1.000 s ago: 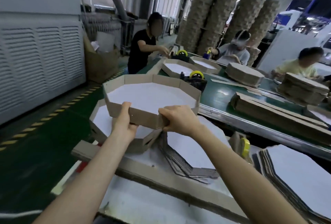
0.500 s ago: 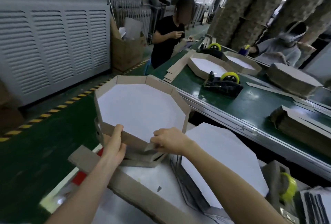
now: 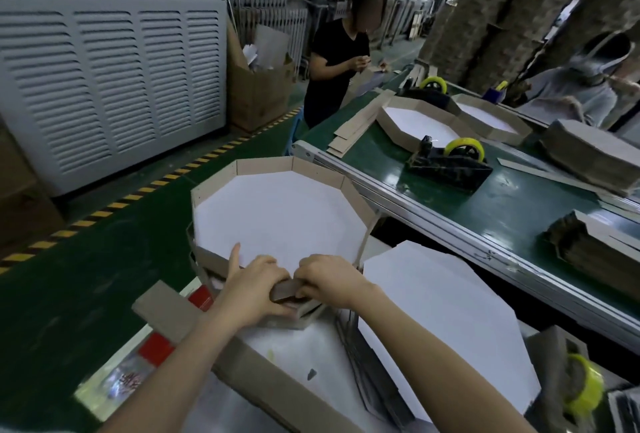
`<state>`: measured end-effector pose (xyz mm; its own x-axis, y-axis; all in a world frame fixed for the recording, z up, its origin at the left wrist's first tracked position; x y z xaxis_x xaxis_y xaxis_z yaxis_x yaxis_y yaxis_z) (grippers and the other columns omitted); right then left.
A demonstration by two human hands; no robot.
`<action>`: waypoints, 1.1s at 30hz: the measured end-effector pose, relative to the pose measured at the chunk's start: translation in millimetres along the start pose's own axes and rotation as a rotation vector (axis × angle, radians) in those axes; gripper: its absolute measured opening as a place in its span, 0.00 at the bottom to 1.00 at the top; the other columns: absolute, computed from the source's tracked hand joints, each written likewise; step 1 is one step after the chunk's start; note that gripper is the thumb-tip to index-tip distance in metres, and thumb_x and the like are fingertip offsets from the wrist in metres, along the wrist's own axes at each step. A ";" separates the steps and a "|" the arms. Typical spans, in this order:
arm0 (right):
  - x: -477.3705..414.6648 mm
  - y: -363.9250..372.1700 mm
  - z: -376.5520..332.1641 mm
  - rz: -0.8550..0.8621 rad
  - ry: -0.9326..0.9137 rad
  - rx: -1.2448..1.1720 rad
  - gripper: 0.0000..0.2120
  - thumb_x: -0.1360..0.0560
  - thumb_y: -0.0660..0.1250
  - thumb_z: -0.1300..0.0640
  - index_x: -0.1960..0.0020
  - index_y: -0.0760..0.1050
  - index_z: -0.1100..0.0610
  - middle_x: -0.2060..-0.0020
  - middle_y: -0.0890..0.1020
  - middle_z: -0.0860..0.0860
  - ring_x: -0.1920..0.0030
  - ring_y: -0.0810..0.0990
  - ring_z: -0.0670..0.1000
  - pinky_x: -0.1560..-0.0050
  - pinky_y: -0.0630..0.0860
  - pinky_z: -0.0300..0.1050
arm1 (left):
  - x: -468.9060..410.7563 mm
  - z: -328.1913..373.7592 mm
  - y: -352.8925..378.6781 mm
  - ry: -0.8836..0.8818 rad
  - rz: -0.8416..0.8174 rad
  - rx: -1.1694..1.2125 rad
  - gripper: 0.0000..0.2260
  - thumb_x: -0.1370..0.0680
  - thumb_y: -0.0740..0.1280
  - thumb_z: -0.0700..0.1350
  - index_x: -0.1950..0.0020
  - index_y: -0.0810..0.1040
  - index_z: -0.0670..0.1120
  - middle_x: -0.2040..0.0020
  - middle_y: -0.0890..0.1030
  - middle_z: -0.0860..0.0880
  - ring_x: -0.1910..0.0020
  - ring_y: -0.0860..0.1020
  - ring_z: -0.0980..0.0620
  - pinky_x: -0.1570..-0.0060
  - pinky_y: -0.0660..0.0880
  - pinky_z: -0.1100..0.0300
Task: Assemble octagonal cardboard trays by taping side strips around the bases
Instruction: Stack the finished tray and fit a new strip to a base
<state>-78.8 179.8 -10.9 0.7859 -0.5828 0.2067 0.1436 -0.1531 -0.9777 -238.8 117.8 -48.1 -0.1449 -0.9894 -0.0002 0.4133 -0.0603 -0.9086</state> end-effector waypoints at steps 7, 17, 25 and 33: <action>11.1 3.5 7.4 -0.065 0.082 0.043 0.11 0.21 0.59 0.59 0.43 0.78 0.57 0.46 0.79 0.54 0.41 0.75 0.56 0.57 0.67 0.46 | 4.7 -9.6 10.6 0.063 -0.020 -0.110 0.05 0.24 0.65 0.44 0.58 0.79 0.49 0.57 0.80 0.54 0.52 0.74 0.55 0.30 0.51 0.58; 25.7 15.4 8.9 -0.029 0.089 0.155 0.09 0.20 0.59 0.58 0.46 0.76 0.58 0.49 0.79 0.54 0.44 0.77 0.57 0.58 0.67 0.47 | 7.6 -8.3 10.6 0.031 -0.018 -0.169 0.08 0.24 0.63 0.41 0.57 0.77 0.53 0.55 0.78 0.56 0.49 0.73 0.55 0.31 0.52 0.54; 27.1 11.8 3.2 0.022 0.146 0.116 0.06 0.21 0.60 0.61 0.50 0.75 0.57 0.51 0.80 0.53 0.47 0.78 0.57 0.60 0.67 0.46 | 8.0 -0.4 -2.4 -0.050 0.018 -0.246 0.08 0.27 0.61 0.40 0.61 0.77 0.51 0.62 0.79 0.53 0.59 0.75 0.54 0.52 0.61 0.58; 22.2 22.1 -2.8 -0.020 0.182 0.101 0.06 0.21 0.59 0.63 0.48 0.74 0.59 0.51 0.78 0.54 0.47 0.77 0.58 0.60 0.65 0.47 | 14.6 -4.7 1.4 -0.099 0.025 -0.233 0.12 0.28 0.60 0.37 0.62 0.78 0.52 0.65 0.78 0.53 0.62 0.74 0.55 0.52 0.60 0.60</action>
<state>-59.8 161.3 -27.8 0.6621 -0.7162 0.2205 0.2246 -0.0911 -0.9702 -244.5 103.9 -51.4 -0.0436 -0.9990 0.0063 0.1953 -0.0147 -0.9806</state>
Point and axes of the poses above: each hand's wrist, its own x-axis away from the middle knuckle, its own y-axis out of the palm, z = x × y, the point moved 1 cm from there along -x, towards the middle knuckle
